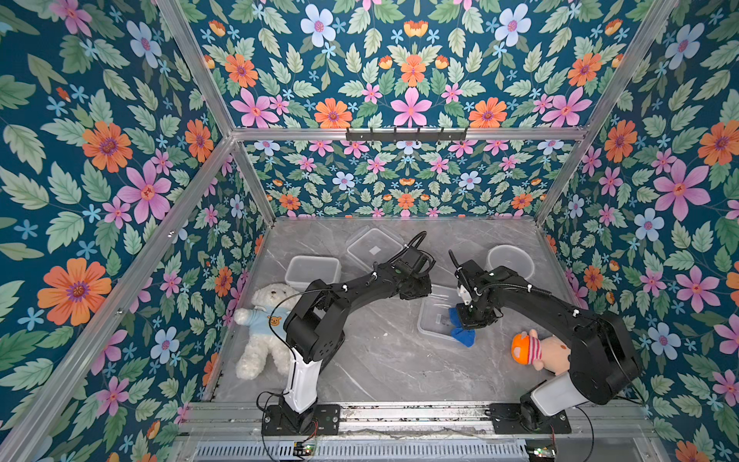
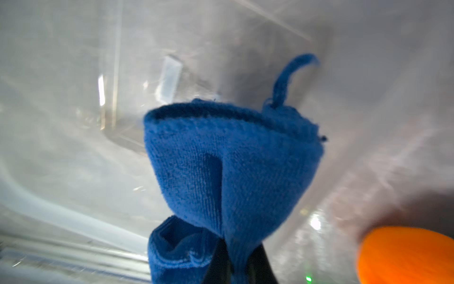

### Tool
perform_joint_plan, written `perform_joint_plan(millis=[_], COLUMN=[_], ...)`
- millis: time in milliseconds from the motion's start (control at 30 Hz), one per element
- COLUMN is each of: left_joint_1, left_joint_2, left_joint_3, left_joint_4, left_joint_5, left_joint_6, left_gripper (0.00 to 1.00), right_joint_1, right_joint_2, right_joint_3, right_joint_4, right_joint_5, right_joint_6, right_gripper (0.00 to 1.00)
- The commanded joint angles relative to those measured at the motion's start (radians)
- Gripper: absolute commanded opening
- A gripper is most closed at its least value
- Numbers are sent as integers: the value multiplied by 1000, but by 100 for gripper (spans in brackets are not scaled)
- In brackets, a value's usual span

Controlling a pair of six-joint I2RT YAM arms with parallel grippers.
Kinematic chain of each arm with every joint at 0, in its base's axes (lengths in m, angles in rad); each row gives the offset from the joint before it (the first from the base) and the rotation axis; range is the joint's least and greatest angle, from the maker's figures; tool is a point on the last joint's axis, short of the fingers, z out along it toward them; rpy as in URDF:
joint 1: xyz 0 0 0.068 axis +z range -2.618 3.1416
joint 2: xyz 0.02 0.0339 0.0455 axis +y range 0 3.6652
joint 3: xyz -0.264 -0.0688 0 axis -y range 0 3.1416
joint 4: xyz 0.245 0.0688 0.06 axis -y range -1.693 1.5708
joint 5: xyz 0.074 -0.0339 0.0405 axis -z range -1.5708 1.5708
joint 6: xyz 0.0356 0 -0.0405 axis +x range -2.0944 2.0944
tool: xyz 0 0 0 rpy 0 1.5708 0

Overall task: Wipe the insides of the lunch boxes
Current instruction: Wipe the dirt inside the lunch box.

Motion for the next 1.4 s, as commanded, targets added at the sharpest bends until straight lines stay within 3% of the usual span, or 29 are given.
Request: perform_joint_plan(millis=[0,267,400,467,567,800,1200,1367], left_joint_1=[2,1,1,1,0,1,1,1], left_joint_2=[4,2,-15,-23,-32,-23,1,6], left_joint_3=[-10,-9,-28,-39,-49,-31,4,5], left_joint_4=[20,16,18,17,15,13,-5,-5], left_joint_5=[-9,-4,-4,-2,-4,-2,-11,-11], left_joint_6=[-33,-37,-38,-38,-36,-35,-27,-22], left_gripper=[18,18,18,18,18,18,18,18], right_joint_1=[33,81,81,76,73,93,263,289], right_joint_2=[45,238,243,219,138,-94,-37,-163], right_joint_3=[19,162,181,177,143,24,-15,-64], right_joint_4=[108,313,321,296,305,390,332,187], right_joint_5=[-219,-310,-102,48,136,133,112,241], right_joint_6=[46,152,212,216,211,209,274,270], right_gripper=[0,0,0,0,0,0,0,0])
